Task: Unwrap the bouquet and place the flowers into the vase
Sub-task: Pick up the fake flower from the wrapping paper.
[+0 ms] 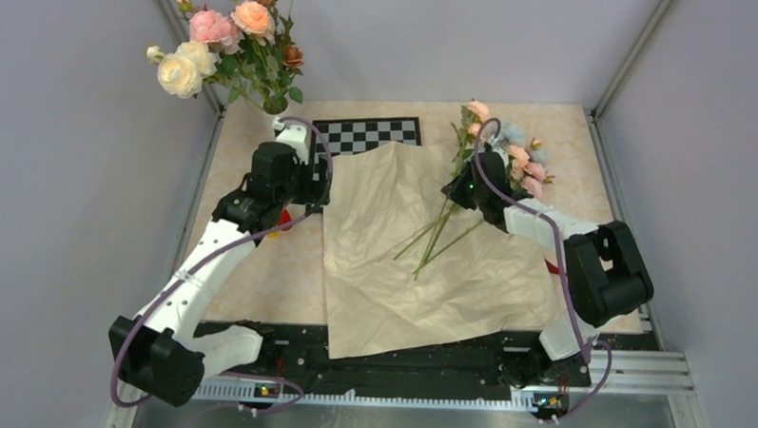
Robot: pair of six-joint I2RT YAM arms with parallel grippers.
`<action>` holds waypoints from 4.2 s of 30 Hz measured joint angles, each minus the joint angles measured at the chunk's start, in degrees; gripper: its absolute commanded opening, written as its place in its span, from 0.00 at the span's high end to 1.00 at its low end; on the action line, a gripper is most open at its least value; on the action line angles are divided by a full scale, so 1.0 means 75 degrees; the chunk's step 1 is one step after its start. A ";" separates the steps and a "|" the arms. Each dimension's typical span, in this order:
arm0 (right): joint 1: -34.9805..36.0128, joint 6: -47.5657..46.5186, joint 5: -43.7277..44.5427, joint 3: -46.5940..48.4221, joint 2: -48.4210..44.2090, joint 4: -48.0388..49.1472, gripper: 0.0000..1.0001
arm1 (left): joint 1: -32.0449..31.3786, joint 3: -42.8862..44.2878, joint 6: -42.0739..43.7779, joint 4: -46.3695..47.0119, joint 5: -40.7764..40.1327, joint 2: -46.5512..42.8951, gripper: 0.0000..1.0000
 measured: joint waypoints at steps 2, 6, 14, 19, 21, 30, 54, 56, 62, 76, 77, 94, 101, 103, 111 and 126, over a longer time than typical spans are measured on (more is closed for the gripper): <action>0.0000 -0.0023 0.0003 -0.0221 -0.0198 0.0239 1.00 | 0.0000 -0.0020 0.0000 0.0009 0.0003 -0.0064 0.01; 0.0000 -0.0195 0.0035 -0.0667 -0.0731 0.0583 1.00 | 0.0000 -0.0166 0.0003 0.0064 0.0003 -0.0347 0.01; -0.0003 -0.1105 -0.0498 -0.1343 -0.2075 0.1629 1.00 | 0.0000 -0.0373 0.0140 0.0425 0.0831 -0.0699 0.01; -0.0003 -0.1658 -0.1638 -0.1413 -0.3016 0.2136 1.00 | -0.0073 -0.0580 -0.0393 0.1084 0.2203 -0.1072 0.01; 0.0006 -0.1740 -0.2256 -0.1332 -0.3174 0.2259 1.00 | -0.0230 -0.0583 -0.0726 0.1463 0.2731 -0.1139 0.01; 0.1160 -0.1597 -0.4508 -0.0446 -0.2871 0.2600 1.00 | -0.0968 -0.0638 -0.3086 0.4482 0.4794 -0.1198 0.01; 0.2107 -0.1466 -0.5995 0.0297 -0.2454 0.2725 1.00 | -0.0965 -0.1096 -0.5432 0.6222 0.4811 -0.0941 0.55; 0.2107 -0.1475 -0.6012 0.0300 -0.2454 0.2719 1.00 | -0.0965 -0.1110 -0.5482 0.6254 0.4806 -0.0938 0.61; 0.2151 -0.1728 -0.6006 0.0501 -0.2454 0.2358 1.00 | -0.0962 -0.1151 -0.5604 0.6271 0.4692 -0.0927 0.79; 0.2194 -0.2294 -0.5546 0.0542 -0.2544 0.1440 0.97 | -0.0965 -0.1151 -0.5461 0.5971 0.4707 -0.0743 1.00; 0.2203 -0.2331 -0.5490 0.0542 -0.2570 0.1352 0.94 | -0.0965 -0.1151 -0.5406 0.5922 0.4695 -0.0743 1.00; 0.2206 -0.2847 -0.4296 0.0527 -0.3456 0.0236 0.23 | -0.0965 -0.1078 -0.4342 0.5013 0.4080 -0.0787 1.00; 0.2206 -0.3316 -0.3503 0.0455 -0.4127 -0.0460 0.10 | -0.0953 -0.0935 -0.3515 0.4368 0.3561 -0.1125 1.00; 0.2206 -0.3436 -0.3171 0.0361 -0.4371 -0.0682 0.07 | -0.0950 -0.0825 -0.3267 0.4214 0.3346 -0.1195 1.00; 0.1609 -0.3523 -0.2259 -0.0192 -0.5336 -0.1247 0.03 | -0.0918 0.0111 -0.2075 0.3284 0.2503 -0.1352 1.00; -0.0073 -0.3611 -0.2302 -0.1294 -0.6079 -0.1883 0.02 | -0.0901 0.2282 0.2022 0.2585 0.0839 -0.1343 1.00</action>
